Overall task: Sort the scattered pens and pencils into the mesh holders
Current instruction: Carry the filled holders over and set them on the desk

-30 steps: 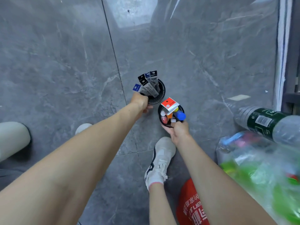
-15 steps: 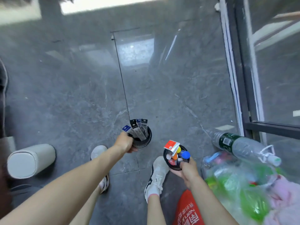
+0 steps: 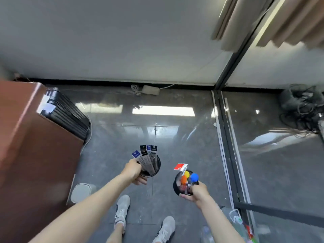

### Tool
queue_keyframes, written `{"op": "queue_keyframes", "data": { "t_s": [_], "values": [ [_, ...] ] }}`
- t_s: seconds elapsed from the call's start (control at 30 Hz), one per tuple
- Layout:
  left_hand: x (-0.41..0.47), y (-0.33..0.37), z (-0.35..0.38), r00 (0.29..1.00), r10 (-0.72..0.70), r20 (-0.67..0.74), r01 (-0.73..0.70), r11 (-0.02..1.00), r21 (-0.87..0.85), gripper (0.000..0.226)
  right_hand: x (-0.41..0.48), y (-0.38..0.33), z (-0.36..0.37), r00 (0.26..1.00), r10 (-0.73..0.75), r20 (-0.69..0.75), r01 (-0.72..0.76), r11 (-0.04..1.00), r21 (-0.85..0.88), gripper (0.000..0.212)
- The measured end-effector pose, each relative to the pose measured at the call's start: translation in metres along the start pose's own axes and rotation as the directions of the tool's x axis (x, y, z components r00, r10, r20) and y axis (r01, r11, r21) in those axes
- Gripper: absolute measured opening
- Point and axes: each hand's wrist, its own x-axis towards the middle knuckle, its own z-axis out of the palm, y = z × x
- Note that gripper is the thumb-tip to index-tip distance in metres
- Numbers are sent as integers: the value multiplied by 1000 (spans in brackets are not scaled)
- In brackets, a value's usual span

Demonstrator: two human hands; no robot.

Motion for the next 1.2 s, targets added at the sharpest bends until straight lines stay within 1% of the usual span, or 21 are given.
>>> {"op": "queue_keyframes", "data": {
  "t_s": [0.1, 0.17, 0.2, 0.27, 0.37, 0.43, 0.53, 0.6, 0.73, 0.8, 0.83, 0.9, 0.97, 1.03, 1.13, 1.2],
  "values": [
    [-52, -1, -24, 998, -3, -69, -5, 994, -113, 34, -50, -37, 21, 996, -65, 55, 72, 989, -130, 24],
    [-81, -10, -51, 991, 11, -132, -39, 978, -206, 31, -84, -54, 42, 990, -112, 84, 128, 965, -231, 23],
    [-88, -13, -59, 990, 16, -143, -49, 972, -229, 28, -92, -60, 49, 989, -115, 95, 136, 957, -256, 24],
    [-102, -25, -92, 976, 5, -216, -67, 957, -284, 24, -114, -71, 74, 983, -119, 144, 157, 942, -297, 26],
    [-124, -45, -152, 945, -12, -327, -121, 916, -383, 26, -144, -81, 125, 969, -117, 218, 191, 915, -356, 31],
    [-139, -57, -192, 913, -26, -407, -166, 887, -430, 23, -162, -86, 163, 959, -121, 256, 217, 894, -393, 36],
    [-161, -82, -254, 861, -35, -508, -238, 855, -461, 17, -186, -87, 224, 931, -145, 334, 283, 865, -415, 33],
    [-173, -103, -291, 825, -70, -561, -271, 822, -501, 16, -202, -85, 268, 907, -162, 388, 328, 850, -412, 31],
    [-173, -147, -352, 740, -177, -649, -324, 752, -574, 17, -229, -73, 352, 848, -172, 501, 391, 842, -372, 43],
    [-168, -164, -374, 700, -248, -670, -343, 706, -619, 16, -241, -67, 390, 827, -179, 533, 428, 816, -389, 42],
    [-166, -170, -384, 687, -287, -667, -353, 670, -652, 16, -246, -63, 408, 825, -173, 538, 436, 801, -411, 38],
    [-162, -182, -402, 680, -348, -645, -373, 593, -713, 20, -253, -53, 441, 831, -170, 530, 440, 782, -441, 26],
    [-157, -192, -421, 679, -402, -614, -388, 512, -766, 31, -258, -43, 476, 816, -171, 552, 462, 766, -447, 19],
    [-154, -193, -429, 672, -436, -599, -398, 469, -788, 32, -262, -37, 498, 801, -169, 575, 485, 746, -456, 21],
    [-146, -194, -434, 639, -483, -599, -402, 454, -795, 25, -261, -31, 530, 786, -137, 602, 504, 706, -498, 32],
    [-138, -194, -435, 626, -513, -588, -412, 422, -807, 24, -259, -32, 549, 771, -121, 625, 521, 686, -509, 36]
  ]
}}
